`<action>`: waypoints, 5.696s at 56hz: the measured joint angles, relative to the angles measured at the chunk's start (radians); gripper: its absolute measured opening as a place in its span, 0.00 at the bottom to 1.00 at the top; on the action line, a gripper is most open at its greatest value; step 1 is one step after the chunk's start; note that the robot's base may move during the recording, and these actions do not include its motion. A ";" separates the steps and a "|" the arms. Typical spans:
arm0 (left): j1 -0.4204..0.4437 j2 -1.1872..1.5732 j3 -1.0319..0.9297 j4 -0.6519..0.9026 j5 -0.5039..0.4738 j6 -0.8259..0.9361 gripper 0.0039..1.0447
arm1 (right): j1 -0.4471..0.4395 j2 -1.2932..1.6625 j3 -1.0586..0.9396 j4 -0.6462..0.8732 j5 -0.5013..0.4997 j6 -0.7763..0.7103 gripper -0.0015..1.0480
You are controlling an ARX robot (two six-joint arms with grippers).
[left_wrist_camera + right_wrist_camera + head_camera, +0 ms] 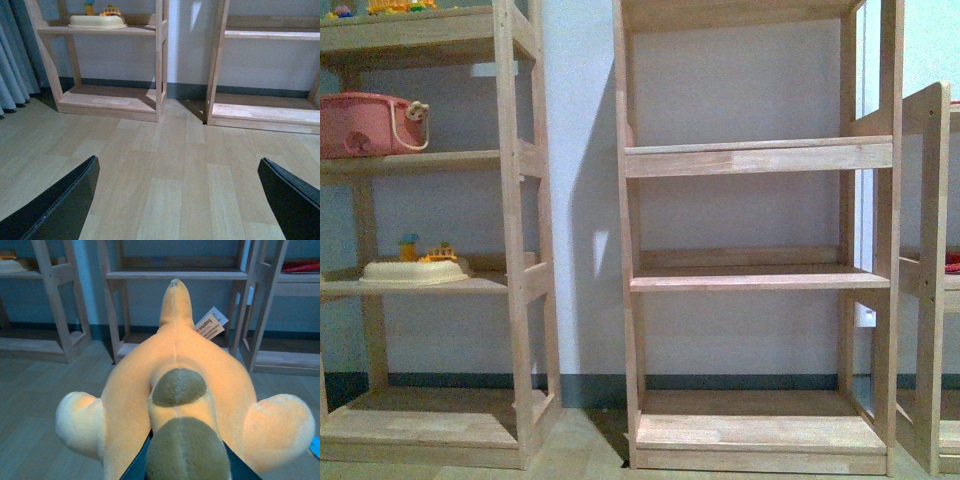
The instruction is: Put away toys
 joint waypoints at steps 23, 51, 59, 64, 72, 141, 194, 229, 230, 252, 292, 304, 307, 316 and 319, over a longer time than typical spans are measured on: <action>0.000 0.000 0.000 0.000 0.000 0.000 0.94 | 0.000 0.000 0.000 0.000 0.006 0.000 0.07; 0.000 0.000 0.000 0.000 0.000 0.000 0.94 | 0.000 0.000 0.000 0.000 0.006 0.000 0.07; 0.000 0.000 0.000 0.000 0.000 0.000 0.94 | 0.000 0.000 0.000 0.000 0.006 0.000 0.07; 0.000 -0.001 0.000 0.000 0.001 0.000 0.94 | 0.000 0.000 0.000 0.000 0.006 0.000 0.07; 0.001 -0.001 0.000 0.000 -0.001 0.000 0.94 | 0.000 0.000 0.000 0.000 0.006 0.000 0.07; 0.001 -0.001 0.000 0.000 0.000 0.000 0.94 | 0.000 0.000 0.000 0.000 0.006 0.000 0.07; 0.001 0.000 0.000 0.000 0.000 0.000 0.94 | 0.189 0.055 0.004 0.085 0.368 -0.039 0.07; 0.001 0.000 0.000 0.000 0.000 0.000 0.94 | 0.562 0.349 0.328 0.311 0.747 -0.232 0.07; 0.001 0.000 0.000 0.000 0.000 0.000 0.94 | 0.573 0.358 0.331 0.331 0.757 -0.246 0.07; 0.001 0.000 0.000 0.000 0.000 0.000 0.94 | 0.721 0.523 0.510 0.524 0.835 -0.463 0.07; 0.001 0.000 0.000 0.000 0.000 0.000 0.94 | 0.787 0.752 0.923 0.584 0.792 -0.708 0.07; 0.001 0.000 0.000 0.000 0.000 0.000 0.94 | 0.812 0.834 1.094 0.575 0.749 -0.768 0.07; 0.001 0.000 0.000 0.000 0.000 0.000 0.94 | 0.809 0.850 1.131 0.557 0.733 -0.772 0.07; 0.001 0.000 0.000 0.000 0.000 0.000 0.94 | 0.723 0.864 1.234 0.393 0.632 -0.693 0.07; 0.001 0.000 0.000 0.000 0.000 0.000 0.94 | 0.661 0.863 1.271 0.309 0.576 -0.630 0.07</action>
